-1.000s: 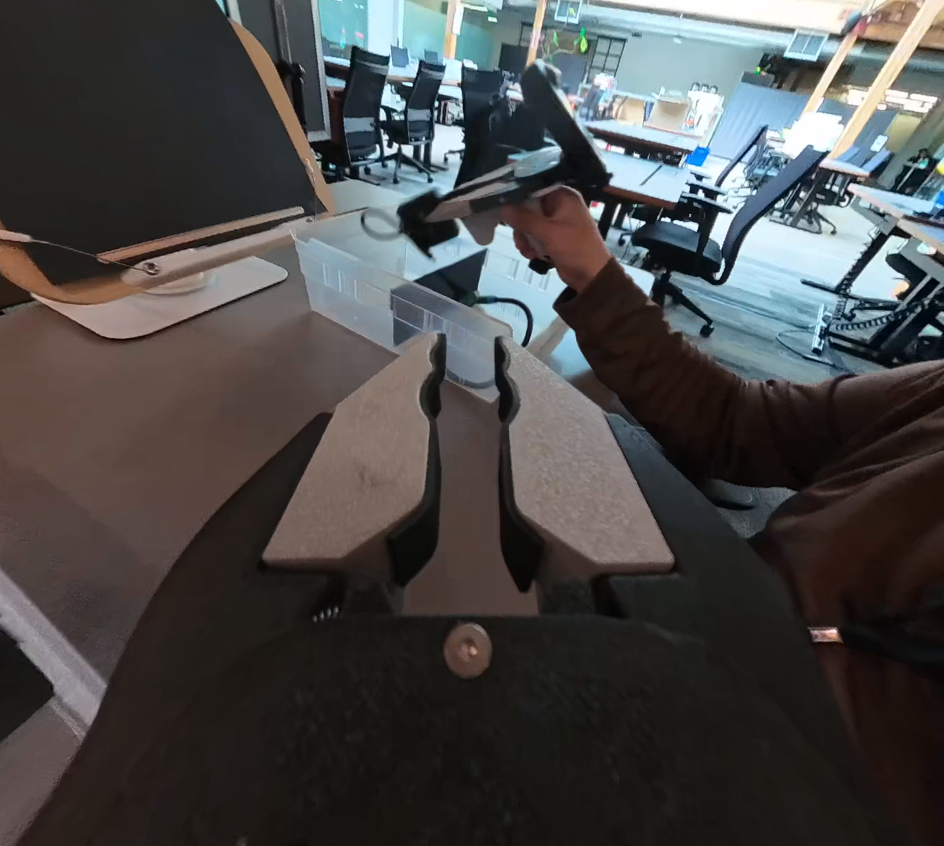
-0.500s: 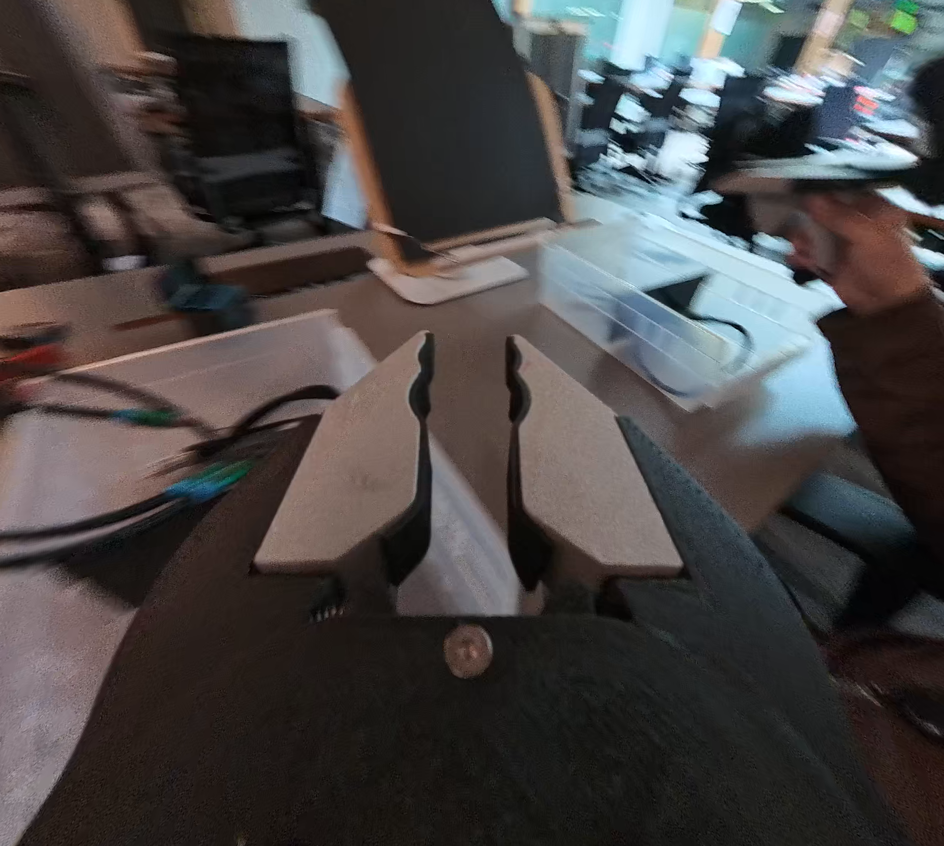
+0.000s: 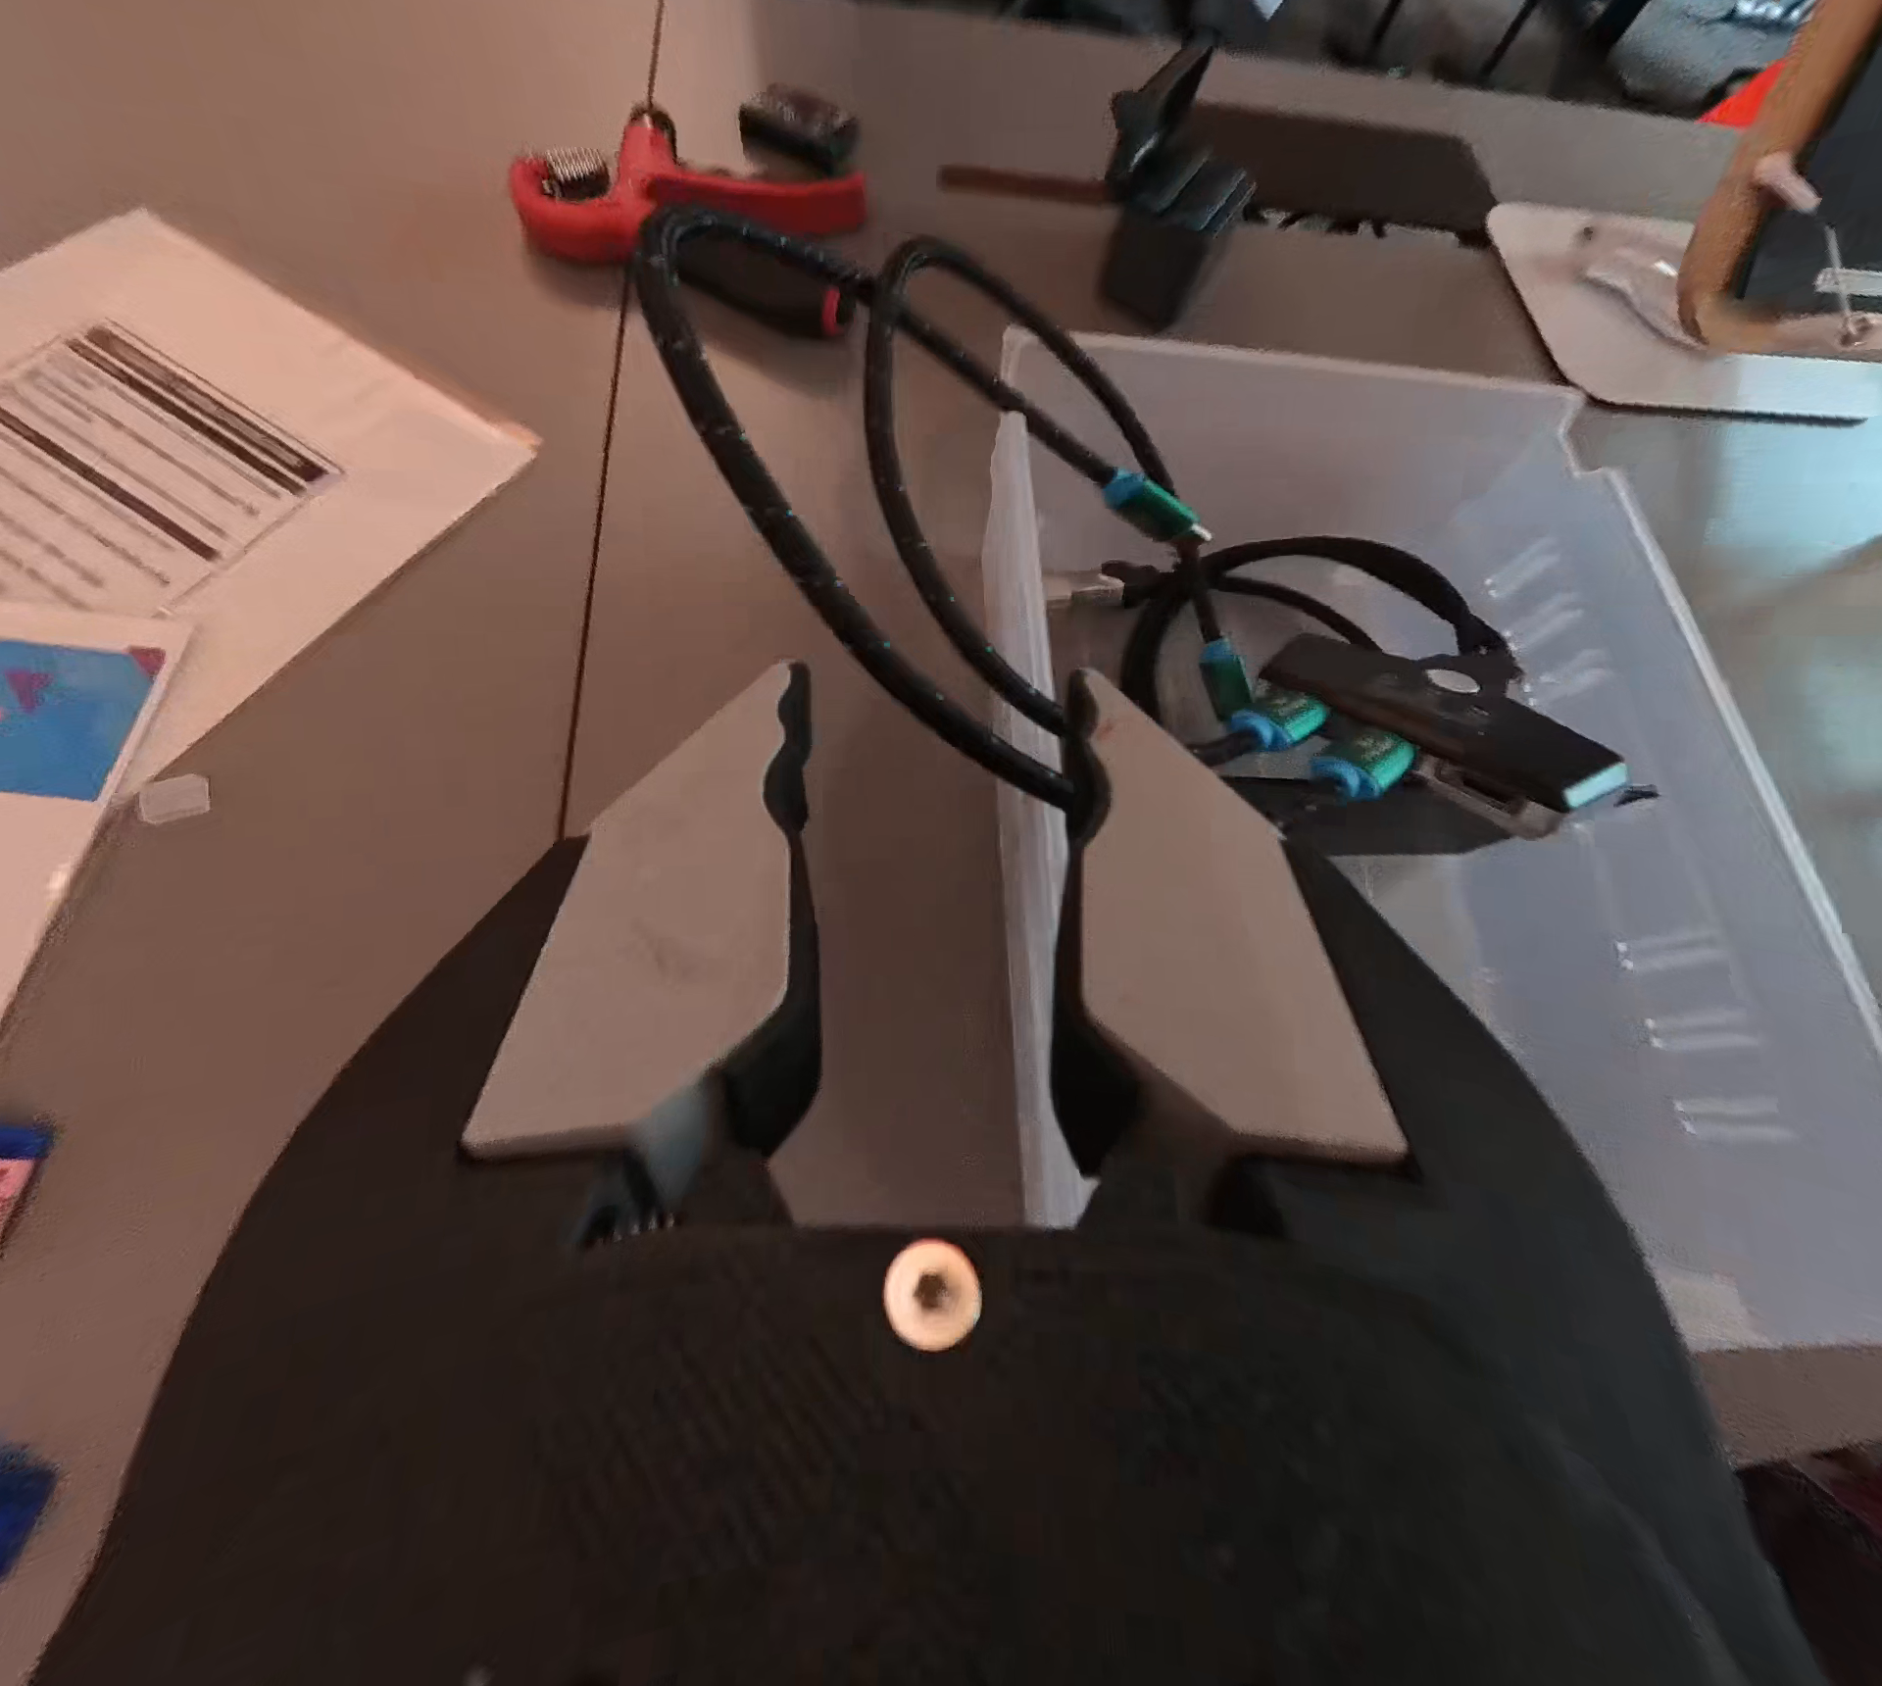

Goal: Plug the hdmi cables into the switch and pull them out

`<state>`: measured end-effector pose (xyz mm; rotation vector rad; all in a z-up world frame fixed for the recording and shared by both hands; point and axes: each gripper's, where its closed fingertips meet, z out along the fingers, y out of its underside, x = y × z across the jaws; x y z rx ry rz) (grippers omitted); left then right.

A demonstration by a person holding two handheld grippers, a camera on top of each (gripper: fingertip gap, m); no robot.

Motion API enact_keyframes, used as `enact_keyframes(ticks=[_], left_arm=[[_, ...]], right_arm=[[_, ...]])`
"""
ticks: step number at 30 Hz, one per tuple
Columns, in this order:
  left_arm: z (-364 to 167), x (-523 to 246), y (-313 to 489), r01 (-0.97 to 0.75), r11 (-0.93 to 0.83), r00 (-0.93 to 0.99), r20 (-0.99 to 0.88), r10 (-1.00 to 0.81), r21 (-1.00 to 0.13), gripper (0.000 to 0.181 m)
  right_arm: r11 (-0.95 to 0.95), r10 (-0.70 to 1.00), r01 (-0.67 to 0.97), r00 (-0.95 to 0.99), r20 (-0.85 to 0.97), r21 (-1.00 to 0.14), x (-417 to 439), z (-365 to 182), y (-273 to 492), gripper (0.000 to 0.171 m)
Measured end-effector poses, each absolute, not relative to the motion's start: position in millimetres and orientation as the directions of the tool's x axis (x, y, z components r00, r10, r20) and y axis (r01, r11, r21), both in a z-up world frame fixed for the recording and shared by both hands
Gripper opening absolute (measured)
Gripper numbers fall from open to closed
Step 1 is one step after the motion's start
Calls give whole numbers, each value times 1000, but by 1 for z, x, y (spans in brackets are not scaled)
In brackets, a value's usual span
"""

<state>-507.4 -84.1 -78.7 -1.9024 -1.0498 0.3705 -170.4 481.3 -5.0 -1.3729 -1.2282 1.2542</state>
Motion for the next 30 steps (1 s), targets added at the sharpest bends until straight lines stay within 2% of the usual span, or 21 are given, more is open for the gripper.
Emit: enact_keyframes(ticks=[2,3,6,13,18,21,25,28,30], left_arm=[[-88,-511,-77,569,-232,609,216,763,-789,21],[-88,-512,-75,564,-244,621,211,755,-789,18],[-59,-508,-63,495,-261,670,173,722,-829,13],[85,-481,12,190,-367,783,-85,616,-910,3],[166,-441,71,-59,-501,835,-317,449,-863,4],[196,-419,93,-175,-553,831,-424,361,-815,4],[255,-413,99,-230,-507,759,-479,440,-831,4],[324,-408,93,-300,-383,679,-478,557,-873,4],[361,-389,95,-366,-304,675,-476,563,-879,4]], right_arm=[[-119,993,106,1,-119,-987,-170,-6,482,60],[-118,993,107,1,-119,-987,-169,-6,483,60],[-125,992,102,-2,-126,-987,-166,-5,485,59],[-155,983,78,-84,-161,-985,-165,3,471,56],[-111,980,130,-152,-130,-985,-166,-1,449,54],[-67,947,169,-300,-116,-983,-167,-3,412,54],[19,877,199,-474,-79,-980,-168,-9,361,55],[122,877,228,-480,-2,-966,-174,-22,349,55],[164,880,255,-474,25,-953,-178,-30,345,56]])
